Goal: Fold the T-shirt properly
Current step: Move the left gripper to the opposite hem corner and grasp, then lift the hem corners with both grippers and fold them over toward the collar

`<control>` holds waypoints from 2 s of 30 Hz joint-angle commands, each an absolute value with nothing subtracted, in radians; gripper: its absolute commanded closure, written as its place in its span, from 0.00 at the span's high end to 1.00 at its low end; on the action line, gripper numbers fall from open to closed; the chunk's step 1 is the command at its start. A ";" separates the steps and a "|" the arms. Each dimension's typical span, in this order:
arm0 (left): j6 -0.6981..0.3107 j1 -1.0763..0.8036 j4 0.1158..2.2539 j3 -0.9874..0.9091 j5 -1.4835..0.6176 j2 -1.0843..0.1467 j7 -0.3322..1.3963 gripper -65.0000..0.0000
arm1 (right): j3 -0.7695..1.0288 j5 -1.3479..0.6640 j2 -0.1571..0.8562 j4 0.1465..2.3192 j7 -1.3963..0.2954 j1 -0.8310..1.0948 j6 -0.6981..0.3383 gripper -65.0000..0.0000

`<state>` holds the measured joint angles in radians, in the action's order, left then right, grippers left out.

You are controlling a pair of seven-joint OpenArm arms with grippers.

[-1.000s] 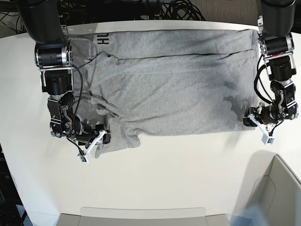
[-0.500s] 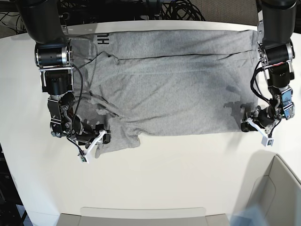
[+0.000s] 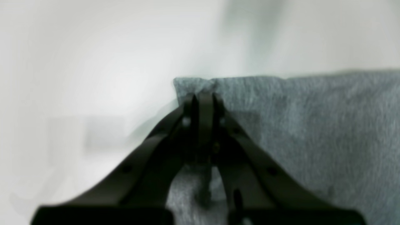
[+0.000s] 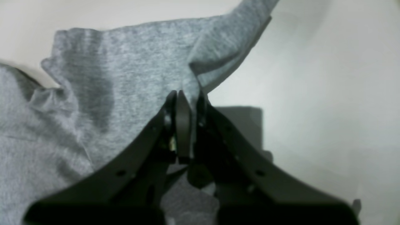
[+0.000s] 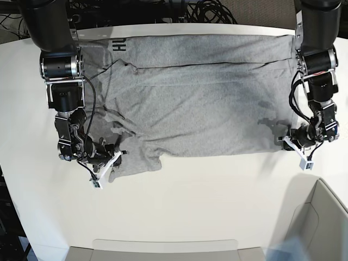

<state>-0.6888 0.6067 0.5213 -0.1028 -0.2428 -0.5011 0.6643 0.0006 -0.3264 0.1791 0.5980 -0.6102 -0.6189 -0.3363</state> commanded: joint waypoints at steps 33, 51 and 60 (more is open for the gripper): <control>-0.698 0.237 1.271 -0.372 -0.225 -0.503 1.032 0.00 | 0.182 -0.338 0.189 1.495 -0.989 -0.265 -0.340 0.00; -0.698 0.035 1.580 -0.374 -0.222 -0.476 1.121 0.00 | 0.355 -0.344 0.189 1.768 -1.030 -0.028 -0.349 0.00; -0.698 -0.033 1.593 -0.377 -0.222 -0.466 1.121 0.00 | 0.381 -0.346 0.189 1.867 -1.115 0.008 -0.351 0.00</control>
<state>-0.7040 -0.0444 1.5753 -0.3668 -0.2287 -0.4461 1.1255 0.3752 -0.3447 0.1768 1.8454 -1.1343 0.0246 -0.3454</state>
